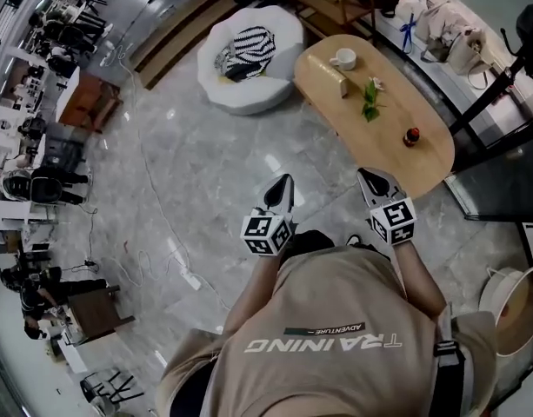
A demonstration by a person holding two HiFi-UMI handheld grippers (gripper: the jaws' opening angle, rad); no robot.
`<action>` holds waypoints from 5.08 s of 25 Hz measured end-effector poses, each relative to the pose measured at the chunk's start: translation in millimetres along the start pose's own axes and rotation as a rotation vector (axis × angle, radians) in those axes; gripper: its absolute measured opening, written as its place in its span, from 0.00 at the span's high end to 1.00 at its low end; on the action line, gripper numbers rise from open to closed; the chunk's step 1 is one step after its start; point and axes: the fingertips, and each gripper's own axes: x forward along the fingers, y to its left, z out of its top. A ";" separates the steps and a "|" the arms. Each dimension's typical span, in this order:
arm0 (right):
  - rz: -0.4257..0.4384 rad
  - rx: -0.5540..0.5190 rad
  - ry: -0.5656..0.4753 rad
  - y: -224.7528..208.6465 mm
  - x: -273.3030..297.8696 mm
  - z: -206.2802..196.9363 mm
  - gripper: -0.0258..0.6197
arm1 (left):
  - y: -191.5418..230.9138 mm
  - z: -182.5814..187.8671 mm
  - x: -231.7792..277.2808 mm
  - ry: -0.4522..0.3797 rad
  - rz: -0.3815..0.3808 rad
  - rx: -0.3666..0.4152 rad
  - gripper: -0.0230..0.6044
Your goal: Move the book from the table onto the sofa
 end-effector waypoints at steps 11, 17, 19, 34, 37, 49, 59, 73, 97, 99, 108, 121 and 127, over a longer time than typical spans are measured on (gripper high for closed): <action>-0.087 0.054 0.069 -23.8 40.1 -13.4 0.95 | 33.7 2.4 75.5 0.070 -0.108 0.001 0.98; -0.163 0.033 0.045 -33.2 91.7 26.8 0.95 | 77.2 39.4 110.3 0.044 -0.183 0.056 0.98; -0.191 0.027 0.033 -36.0 110.1 37.8 0.95 | 93.4 42.6 120.3 0.038 -0.206 0.059 0.98; -0.162 -0.038 0.135 -44.2 204.8 70.8 0.95 | 167.6 46.7 154.3 0.027 -0.210 -0.069 0.98; -0.131 -0.029 0.144 -46.9 221.3 65.7 0.95 | 177.3 36.0 152.7 0.048 -0.175 -0.103 0.98; -0.175 0.095 0.053 -153.2 279.4 89.6 0.95 | 184.2 96.8 265.7 0.103 -0.209 0.027 0.98; -0.204 0.149 0.087 -231.7 309.4 79.6 0.95 | 173.7 121.1 359.3 0.177 -0.249 0.031 0.98; -0.322 0.259 0.147 -287.3 372.3 86.1 0.95 | 222.2 149.8 454.1 0.226 -0.365 0.055 0.98; -0.557 0.255 0.167 -289.8 412.1 112.9 0.95 | 239.6 197.4 527.0 0.220 -0.740 0.240 0.98; -0.545 0.234 0.167 -293.0 418.7 115.4 0.95 | 244.6 198.6 530.5 0.211 -0.733 0.249 0.98; -0.450 0.074 0.296 -284.1 426.6 96.5 0.95 | 246.0 188.5 528.7 0.227 -0.685 0.204 0.98; -0.135 -0.350 0.643 -274.7 443.9 58.9 0.95 | 248.6 185.1 505.7 0.241 -0.617 0.174 0.98; -0.075 -0.275 0.687 -280.5 457.3 31.2 0.58 | 247.5 192.0 508.4 0.232 -0.592 0.181 0.98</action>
